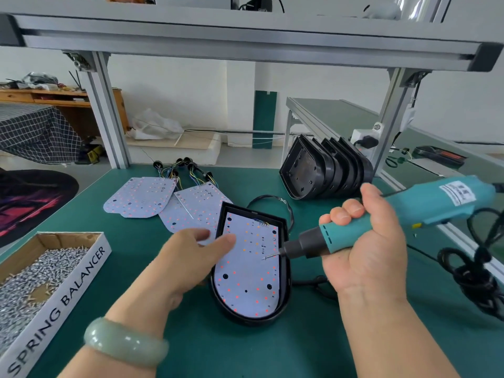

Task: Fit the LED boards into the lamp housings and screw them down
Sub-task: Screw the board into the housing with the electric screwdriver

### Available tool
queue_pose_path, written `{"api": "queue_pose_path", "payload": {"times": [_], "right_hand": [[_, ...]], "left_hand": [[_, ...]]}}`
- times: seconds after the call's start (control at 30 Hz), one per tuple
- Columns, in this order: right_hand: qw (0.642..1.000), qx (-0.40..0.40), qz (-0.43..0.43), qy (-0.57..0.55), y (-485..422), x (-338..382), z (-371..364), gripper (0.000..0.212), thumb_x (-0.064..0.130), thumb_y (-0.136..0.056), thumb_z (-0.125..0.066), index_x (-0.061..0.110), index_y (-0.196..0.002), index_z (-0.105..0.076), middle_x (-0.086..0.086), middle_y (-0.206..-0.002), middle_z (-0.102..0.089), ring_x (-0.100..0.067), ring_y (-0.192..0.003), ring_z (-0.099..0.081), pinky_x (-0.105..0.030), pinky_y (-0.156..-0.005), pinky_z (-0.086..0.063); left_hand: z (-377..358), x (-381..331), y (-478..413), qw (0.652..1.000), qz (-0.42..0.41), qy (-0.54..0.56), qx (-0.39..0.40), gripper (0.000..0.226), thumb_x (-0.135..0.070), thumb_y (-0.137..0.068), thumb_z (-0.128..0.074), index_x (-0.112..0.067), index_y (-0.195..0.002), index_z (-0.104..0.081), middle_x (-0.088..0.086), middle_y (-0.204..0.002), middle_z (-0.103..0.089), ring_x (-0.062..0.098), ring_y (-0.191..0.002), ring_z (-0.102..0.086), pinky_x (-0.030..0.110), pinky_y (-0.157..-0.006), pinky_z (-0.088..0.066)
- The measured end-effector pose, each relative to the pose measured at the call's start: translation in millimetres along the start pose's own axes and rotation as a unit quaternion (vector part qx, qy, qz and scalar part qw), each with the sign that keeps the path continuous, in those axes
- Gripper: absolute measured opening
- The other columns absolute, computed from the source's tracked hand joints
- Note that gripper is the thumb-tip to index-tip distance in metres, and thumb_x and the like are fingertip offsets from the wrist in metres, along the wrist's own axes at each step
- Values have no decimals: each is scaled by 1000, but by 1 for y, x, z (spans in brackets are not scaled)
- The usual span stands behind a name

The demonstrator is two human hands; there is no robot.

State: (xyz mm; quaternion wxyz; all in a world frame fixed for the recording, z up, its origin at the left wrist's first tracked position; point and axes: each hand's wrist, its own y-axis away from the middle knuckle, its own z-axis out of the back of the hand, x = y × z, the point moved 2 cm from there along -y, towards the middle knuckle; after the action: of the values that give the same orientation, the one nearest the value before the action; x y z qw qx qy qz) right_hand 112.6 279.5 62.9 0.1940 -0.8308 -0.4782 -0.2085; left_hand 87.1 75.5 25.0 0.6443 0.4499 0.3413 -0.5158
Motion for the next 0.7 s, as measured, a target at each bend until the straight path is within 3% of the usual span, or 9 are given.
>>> {"api": "queue_pose_path", "payload": {"times": [0.07, 0.13, 0.2, 0.33, 0.57, 0.7], "right_hand": [[1000, 14, 0, 27, 0, -6, 0, 19, 19, -90, -58, 27, -73, -54, 11, -55, -42, -8, -44, -39, -21, -52, -41], [998, 33, 4, 55, 1, -11, -1, 18, 16, -89, -59, 26, -74, -56, 9, -54, -42, -9, -44, -40, -20, -52, -42], [996, 53, 5, 74, 3, -16, -2, 16, 15, -83, -62, 26, -71, -59, 7, -54, -42, -10, -44, -40, -20, -51, -41], [990, 81, 3, 115, 9, -23, -4, 16, 15, -77, -61, 26, -65, -63, 4, -55, -42, -12, -45, -41, -22, -49, -41], [984, 99, -6, 146, 12, -32, -5, 7, 14, -76, -61, 21, -74, -60, 3, -54, -44, -14, -45, -42, -24, -50, -40], [980, 118, 6, 163, 15, -34, -6, 6, 14, -78, -61, 17, -81, -57, 4, -52, -45, -13, -45, -42, -24, -50, -40]], "left_hand": [[-10, 4, -1, 998, 21, 11, 60, 26, -36, -83, -69, -13, -96, -70, -4, -78, -74, 11, -61, -64, 20, -57, -49], [-13, 4, -3, 998, -1, -50, 47, 17, -26, -84, -67, -11, -76, -67, -10, -53, -64, 7, -41, -51, 11, -42, -37], [-13, 2, -4, 994, -25, -104, 23, 19, -20, -83, -64, -9, -67, -61, -10, -42, -51, 10, -35, -40, 12, -36, -29], [-13, 1, -4, 991, -35, -126, 11, 18, -20, -83, -64, -3, -75, -64, -2, -53, -51, 19, -47, -39, 16, -41, -29], [-13, 4, -7, 993, -35, -112, 11, 19, -18, -82, -64, 0, -78, -63, 1, -56, -50, 19, -48, -37, 19, -46, -28], [-13, 3, -6, 992, -43, -116, 15, 16, -18, -83, -64, -9, -71, -58, 2, -58, -48, 19, -52, -35, 22, -50, -27]]}}
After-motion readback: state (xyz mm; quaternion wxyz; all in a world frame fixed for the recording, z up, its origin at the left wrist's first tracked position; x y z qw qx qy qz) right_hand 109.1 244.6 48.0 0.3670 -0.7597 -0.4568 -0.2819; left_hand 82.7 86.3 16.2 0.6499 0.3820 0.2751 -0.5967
